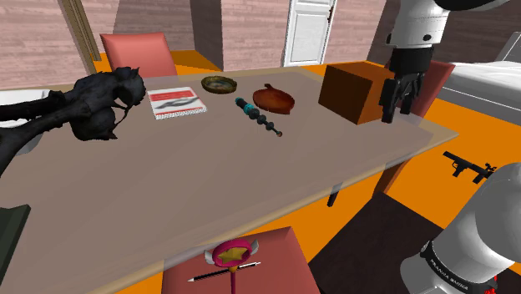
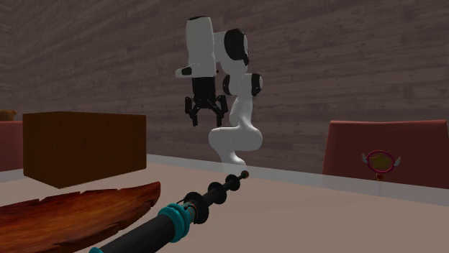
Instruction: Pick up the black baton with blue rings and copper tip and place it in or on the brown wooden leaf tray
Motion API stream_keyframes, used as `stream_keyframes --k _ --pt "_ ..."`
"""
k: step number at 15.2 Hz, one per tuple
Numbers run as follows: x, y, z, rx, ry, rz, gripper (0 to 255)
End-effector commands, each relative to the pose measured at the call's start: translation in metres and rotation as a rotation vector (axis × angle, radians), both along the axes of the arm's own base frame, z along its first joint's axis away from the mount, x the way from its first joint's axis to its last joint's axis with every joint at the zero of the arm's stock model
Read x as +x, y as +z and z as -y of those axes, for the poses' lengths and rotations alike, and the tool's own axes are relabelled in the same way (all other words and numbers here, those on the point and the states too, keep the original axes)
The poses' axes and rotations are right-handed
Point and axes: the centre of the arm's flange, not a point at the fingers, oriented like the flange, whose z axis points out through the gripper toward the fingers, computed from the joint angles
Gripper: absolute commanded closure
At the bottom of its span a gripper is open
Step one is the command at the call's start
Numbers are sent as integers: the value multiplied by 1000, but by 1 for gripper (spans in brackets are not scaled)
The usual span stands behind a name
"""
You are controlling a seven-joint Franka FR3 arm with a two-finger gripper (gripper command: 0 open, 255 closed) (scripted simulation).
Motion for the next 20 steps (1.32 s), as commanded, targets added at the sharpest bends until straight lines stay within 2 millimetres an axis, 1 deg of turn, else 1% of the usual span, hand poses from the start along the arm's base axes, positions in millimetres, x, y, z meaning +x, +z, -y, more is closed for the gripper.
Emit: stream_keyframes --k 1,11,20 --pt "0 0 0 0 0 0 0" --pt "107 -35 -24 99 36 95 0" --pt "204 -56 -51 188 68 180 0"
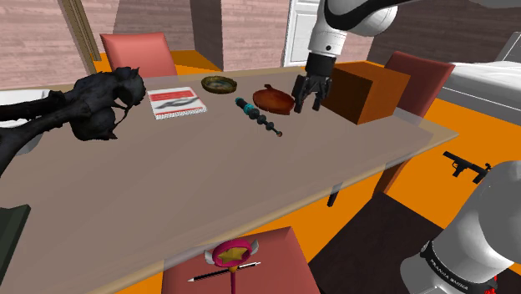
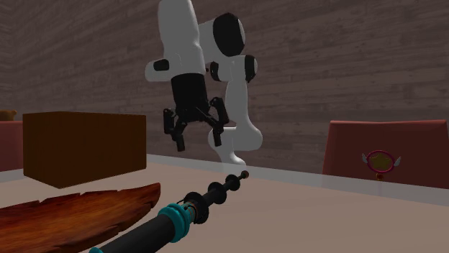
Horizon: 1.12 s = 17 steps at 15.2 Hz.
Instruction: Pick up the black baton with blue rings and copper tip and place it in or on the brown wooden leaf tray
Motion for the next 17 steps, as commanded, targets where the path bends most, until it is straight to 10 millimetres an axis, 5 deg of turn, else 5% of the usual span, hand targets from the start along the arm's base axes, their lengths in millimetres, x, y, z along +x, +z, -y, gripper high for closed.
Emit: stream_keyframes --k 1,11,17 --pt "23 -10 -4 20 7 20 0" --pt "131 -18 -39 117 42 114 0" --pt "133 -49 -48 117 42 114 0"
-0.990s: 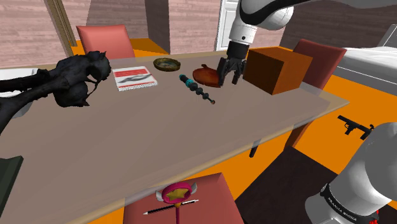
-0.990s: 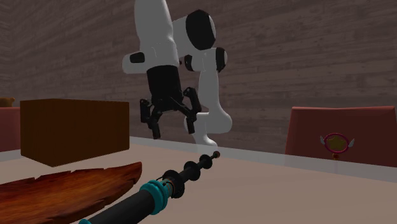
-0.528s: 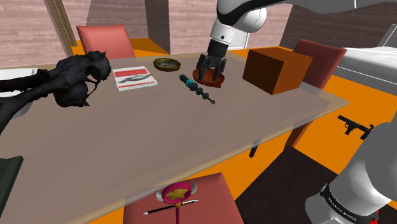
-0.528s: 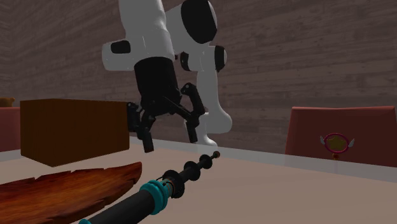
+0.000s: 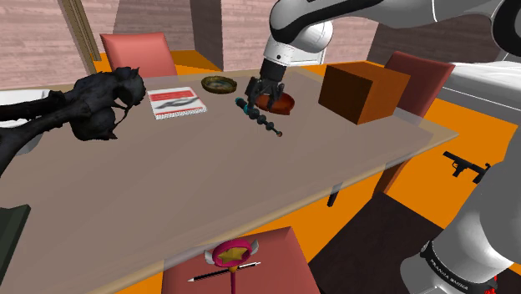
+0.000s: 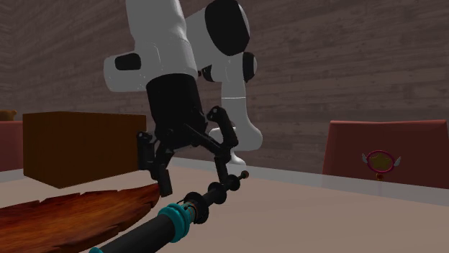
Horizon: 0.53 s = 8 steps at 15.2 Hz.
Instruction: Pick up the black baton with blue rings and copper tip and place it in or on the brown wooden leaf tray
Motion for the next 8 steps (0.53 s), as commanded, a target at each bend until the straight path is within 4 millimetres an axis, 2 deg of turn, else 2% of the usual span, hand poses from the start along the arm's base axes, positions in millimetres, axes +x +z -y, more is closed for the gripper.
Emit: stream_keyframes --k 1,8 --pt "1 -11 -3 0 0 0 0" --pt "1 -14 -4 0 0 0 0"
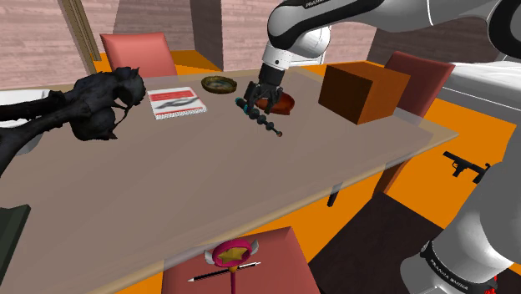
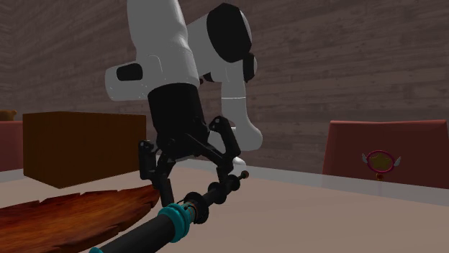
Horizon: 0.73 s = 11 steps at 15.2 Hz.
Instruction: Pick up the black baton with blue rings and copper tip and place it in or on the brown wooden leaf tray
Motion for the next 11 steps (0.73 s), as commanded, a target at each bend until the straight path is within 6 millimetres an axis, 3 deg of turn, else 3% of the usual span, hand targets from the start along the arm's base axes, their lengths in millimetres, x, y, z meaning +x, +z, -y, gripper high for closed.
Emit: stream_keyframes --k 1,2,3,11 --pt "0 0 0 0 0 0 0" --pt "0 0 0 0 0 0 0" --pt "0 0 0 0 0 0 255" --pt "0 0 0 0 0 0 255"
